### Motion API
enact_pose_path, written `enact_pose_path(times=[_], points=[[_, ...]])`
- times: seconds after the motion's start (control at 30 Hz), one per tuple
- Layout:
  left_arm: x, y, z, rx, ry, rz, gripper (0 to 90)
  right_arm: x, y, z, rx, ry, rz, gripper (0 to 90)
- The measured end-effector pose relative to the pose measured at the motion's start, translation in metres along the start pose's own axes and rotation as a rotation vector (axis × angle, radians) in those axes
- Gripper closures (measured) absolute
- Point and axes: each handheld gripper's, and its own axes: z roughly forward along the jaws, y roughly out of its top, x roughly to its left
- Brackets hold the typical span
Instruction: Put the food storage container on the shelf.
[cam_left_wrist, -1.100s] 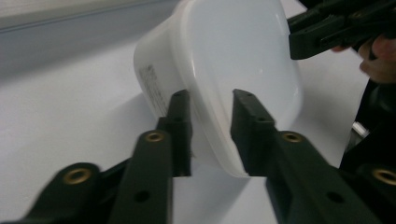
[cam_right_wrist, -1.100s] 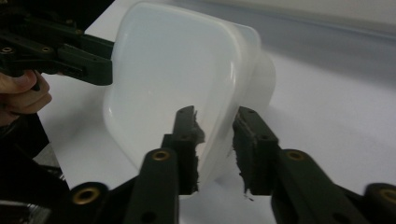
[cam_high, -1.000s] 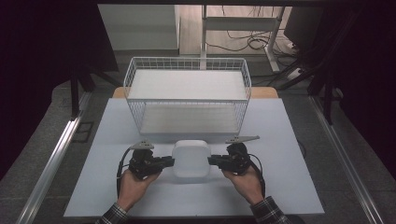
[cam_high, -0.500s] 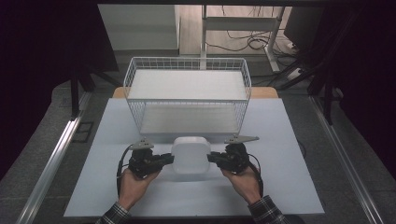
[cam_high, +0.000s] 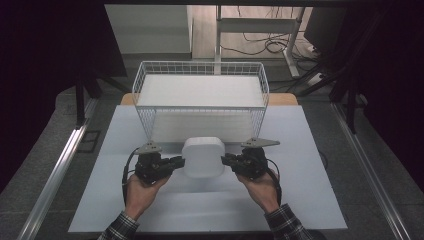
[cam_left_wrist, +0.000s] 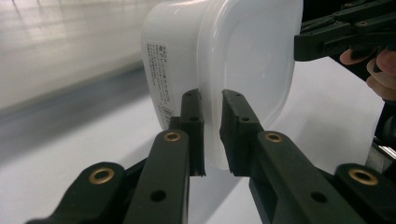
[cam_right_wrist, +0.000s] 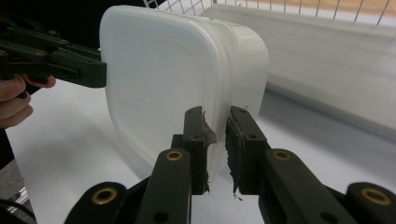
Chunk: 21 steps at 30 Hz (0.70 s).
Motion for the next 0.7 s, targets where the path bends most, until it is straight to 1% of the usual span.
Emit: enact_pose_path(times=[0.17, 0.3, 0.33, 0.37, 0.4, 0.43, 0.53, 0.6, 0.67, 0.7], points=[[0.000, 0.012, -0.006, -0.017, 0.009, 0.022, 80.2, 0.002, 0.012, -0.003, -0.023, -0.004, -0.010, 77.6], [0.000, 0.022, -0.011, -0.022, 0.017, 0.042, 80.1, 0.004, 0.023, -0.006, -0.041, -0.005, -0.021, 77.5], [0.000, 0.026, -0.014, -0.025, 0.019, 0.051, 80.2, 0.004, 0.025, -0.007, -0.043, -0.004, -0.022, 77.5], [0.000, 0.026, -0.014, -0.025, 0.019, 0.051, 80.1, 0.004, 0.025, -0.007, -0.043, -0.004, -0.022, 77.5], [0.000, 0.031, -0.015, -0.030, 0.023, 0.053, 80.2, 0.004, 0.029, -0.007, -0.051, -0.004, -0.024, 77.5], [0.000, 0.031, -0.015, -0.030, 0.023, 0.053, 80.2, 0.004, 0.029, -0.007, -0.051, -0.004, -0.024, 77.5], [0.000, 0.040, -0.019, -0.036, 0.024, 0.061, 80.1, 0.004, 0.038, -0.010, -0.063, -0.005, -0.031, 77.5], [0.000, 0.043, -0.020, -0.039, 0.022, 0.062, 80.1, 0.004, 0.040, -0.010, -0.065, -0.005, -0.032, 77.5], [0.000, 0.047, -0.021, -0.046, 0.024, 0.064, 80.1, 0.004, 0.045, -0.012, -0.071, -0.005, -0.034, 77.5], [0.000, 0.052, -0.024, -0.054, 0.029, 0.070, 80.1, 0.004, 0.050, -0.014, -0.080, -0.006, -0.036, 77.5]])
